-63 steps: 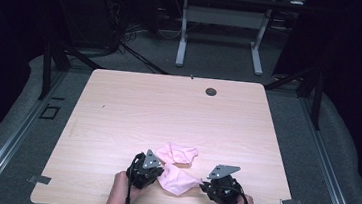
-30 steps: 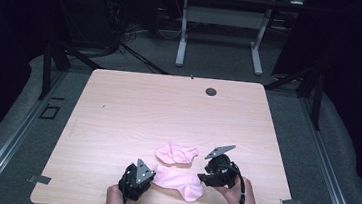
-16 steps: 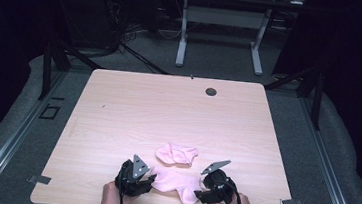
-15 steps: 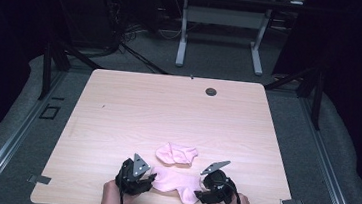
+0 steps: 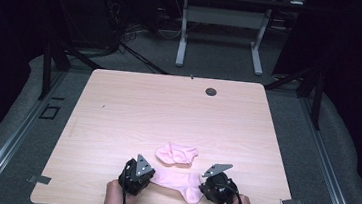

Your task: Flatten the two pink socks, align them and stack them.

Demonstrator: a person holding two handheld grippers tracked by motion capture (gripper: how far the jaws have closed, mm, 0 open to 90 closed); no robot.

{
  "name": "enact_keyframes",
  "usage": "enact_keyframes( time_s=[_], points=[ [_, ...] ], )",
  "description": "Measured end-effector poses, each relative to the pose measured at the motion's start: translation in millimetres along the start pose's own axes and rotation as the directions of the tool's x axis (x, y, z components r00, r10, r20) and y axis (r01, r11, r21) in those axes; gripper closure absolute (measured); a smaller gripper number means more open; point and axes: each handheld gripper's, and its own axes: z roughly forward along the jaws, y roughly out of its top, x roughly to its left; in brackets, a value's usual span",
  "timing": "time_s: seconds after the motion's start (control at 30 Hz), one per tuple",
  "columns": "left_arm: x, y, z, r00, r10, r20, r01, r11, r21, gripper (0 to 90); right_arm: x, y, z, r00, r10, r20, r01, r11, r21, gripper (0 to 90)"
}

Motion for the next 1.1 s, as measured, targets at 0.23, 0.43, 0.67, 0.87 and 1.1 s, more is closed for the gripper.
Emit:
enact_keyframes(
  time_s=[0.23, 0.43, 0.67, 0.87, 1.1],
  points=[
    [-10.0, -13.9, -6.4, 0.9997, -0.024, 0.006, 0.024, 0.9996, -0.014, 88.8, -19.9, 4.3, 2.3, 0.9998, -0.003, 0.022, 0.002, 1.000, 0.029, 84.1],
    [-10.9, -13.9, -8.0, 0.9992, -0.039, 0.008, 0.039, 0.9992, -0.012, 75.4, -14.1, 7.7, 2.3, 1.0000, -0.005, -0.001, 0.005, 1.000, 0.000, 73.9],
    [13.8, 6.6, -10.4, 0.9961, -0.087, 0.012, 0.088, 0.9948, -0.051, 40.4, -25.0, 22.9, -3.9, 0.9999, 0.008, -0.011, -0.009, 0.998, -0.061, 55.9],
    [46.8, 37.5, 6.5, 0.9893, -0.118, 0.085, 0.119, 0.9928, -0.008, 38.5, -30.9, 52.0, 1.3, 0.9998, -0.019, 0.005, 0.020, 0.996, -0.089, 54.5],
    [64.1, 59.1, 39.3, 0.9796, -0.138, 0.146, 0.124, 0.9868, 0.104, 41.1, -28.6, 81.1, 23.2, 0.9986, -0.051, -0.009, 0.051, 0.997, -0.055, 45.9]
  ],
)
